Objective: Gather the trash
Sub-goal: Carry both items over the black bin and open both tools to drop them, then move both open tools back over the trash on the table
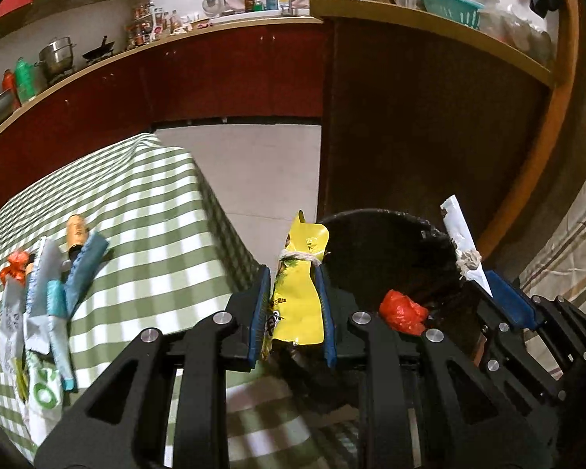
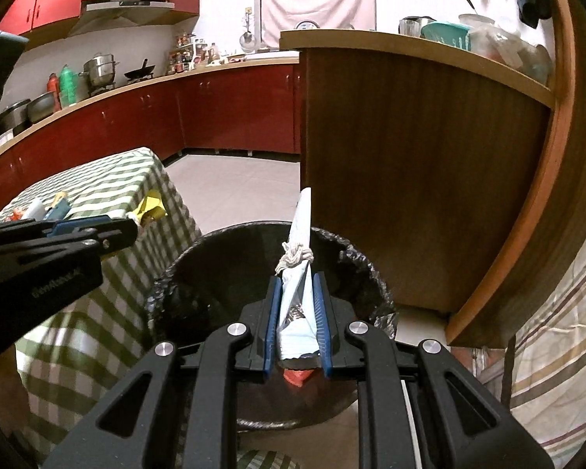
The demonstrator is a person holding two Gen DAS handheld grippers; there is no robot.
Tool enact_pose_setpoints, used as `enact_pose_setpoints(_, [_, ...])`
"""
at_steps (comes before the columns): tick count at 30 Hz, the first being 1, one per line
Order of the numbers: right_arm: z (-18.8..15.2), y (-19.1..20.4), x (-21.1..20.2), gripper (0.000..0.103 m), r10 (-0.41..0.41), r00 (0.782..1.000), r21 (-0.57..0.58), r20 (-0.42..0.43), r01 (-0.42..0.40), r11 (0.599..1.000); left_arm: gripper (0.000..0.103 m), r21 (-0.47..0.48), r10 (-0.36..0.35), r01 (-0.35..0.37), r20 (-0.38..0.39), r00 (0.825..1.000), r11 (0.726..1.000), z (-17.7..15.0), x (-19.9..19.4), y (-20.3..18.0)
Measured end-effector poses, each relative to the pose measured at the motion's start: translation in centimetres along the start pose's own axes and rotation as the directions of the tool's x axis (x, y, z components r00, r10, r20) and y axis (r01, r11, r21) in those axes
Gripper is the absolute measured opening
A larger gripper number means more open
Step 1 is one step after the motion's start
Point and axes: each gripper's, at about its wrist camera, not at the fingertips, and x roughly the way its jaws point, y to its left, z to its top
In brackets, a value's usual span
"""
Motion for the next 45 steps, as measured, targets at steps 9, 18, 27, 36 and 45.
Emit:
enact_pose_setpoints(9, [-0.1, -1.2, 1.2, 0.019, -0.006, 1.000, 0.016, -0.021, 0.007, 1.000, 0.042, 0.006, -0.011, 0.011, -0.036, 0.999, 1.000, 1.1, 1.7, -1.4])
enact_pose_setpoints(18, [-0.1, -1.7, 1.0, 0.035, -0.014, 1.000, 0.035, -0.021, 0.015, 0.999, 0.051, -0.029, 0.006, -0.007, -0.023, 1.000, 1.000, 1.0, 1.0, -0.7])
enact_pose_setpoints(27, [0.0, -0.1, -0.3, 0.049, -0.002, 1.000, 0.024, -0.004, 0.002, 1.000, 0.058, -0.062, 0.032, -0.032, -0.009, 0.999, 0.998, 0.2, -1.1, 1.9])
enact_pose_setpoints(36, [0.4, 3.7, -2.1, 0.064, 0.073, 0.997, 0.007, 0.014, -0.073, 0.997, 0.066, -0.113, 0.109, -0.105, 0.025, 0.994, 0.988, -1.6, -6.0, 7.4])
enact_pose_setpoints(45, [0.7, 10.3, -3.8, 0.073, 0.170, 0.985, -0.046, 0.012, -0.170, 0.984, 0.073, -0.210, 0.233, -0.224, 0.019, 0.972, 0.952, -4.9, -10.6, 15.2])
